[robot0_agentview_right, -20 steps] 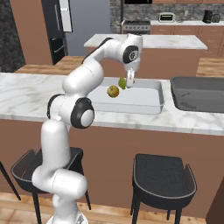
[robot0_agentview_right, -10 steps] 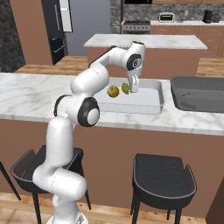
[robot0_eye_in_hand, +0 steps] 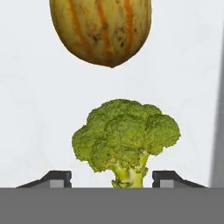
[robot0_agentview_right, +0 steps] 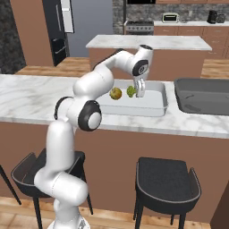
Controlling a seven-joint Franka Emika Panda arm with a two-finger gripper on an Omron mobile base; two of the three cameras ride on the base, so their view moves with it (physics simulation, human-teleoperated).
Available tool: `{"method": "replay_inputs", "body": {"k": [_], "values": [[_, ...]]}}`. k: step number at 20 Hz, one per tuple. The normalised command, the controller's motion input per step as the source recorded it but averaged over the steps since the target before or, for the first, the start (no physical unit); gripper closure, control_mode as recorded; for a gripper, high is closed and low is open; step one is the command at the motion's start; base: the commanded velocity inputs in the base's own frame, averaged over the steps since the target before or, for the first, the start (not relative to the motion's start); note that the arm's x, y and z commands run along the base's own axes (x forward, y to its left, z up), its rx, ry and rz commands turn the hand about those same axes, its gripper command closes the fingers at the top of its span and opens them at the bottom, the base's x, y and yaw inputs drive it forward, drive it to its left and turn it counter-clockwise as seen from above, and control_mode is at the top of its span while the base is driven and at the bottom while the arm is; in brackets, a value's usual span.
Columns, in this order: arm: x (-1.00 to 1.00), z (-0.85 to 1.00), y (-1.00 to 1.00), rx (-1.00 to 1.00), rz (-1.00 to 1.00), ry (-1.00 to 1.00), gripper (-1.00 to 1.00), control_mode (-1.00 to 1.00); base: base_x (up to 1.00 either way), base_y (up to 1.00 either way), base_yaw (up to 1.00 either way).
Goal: Place the cold items (broccoli and squash) from the fridge in one tupperware on the dining counter. Place the warm items (hot dog and kebab skewer) in the stove area in another tupperware.
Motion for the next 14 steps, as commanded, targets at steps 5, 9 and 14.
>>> {"method": "replay_inputs", "body": {"k": [5,9,14], "values": [[-0.26,0.28,-0.02,0.02,-0.12,-0.18,-1.0,-1.0,0.0,0.0,0.0],[-0.49,0.53,0.04,0.01,-0.33,-0.3,-1.0,-1.0,0.0,0.0,0.0],[-0.83,0.47,0.22,0.06,-0.45,-0.25,-1.0,-1.0,0.0,0.0,0.0]]}}
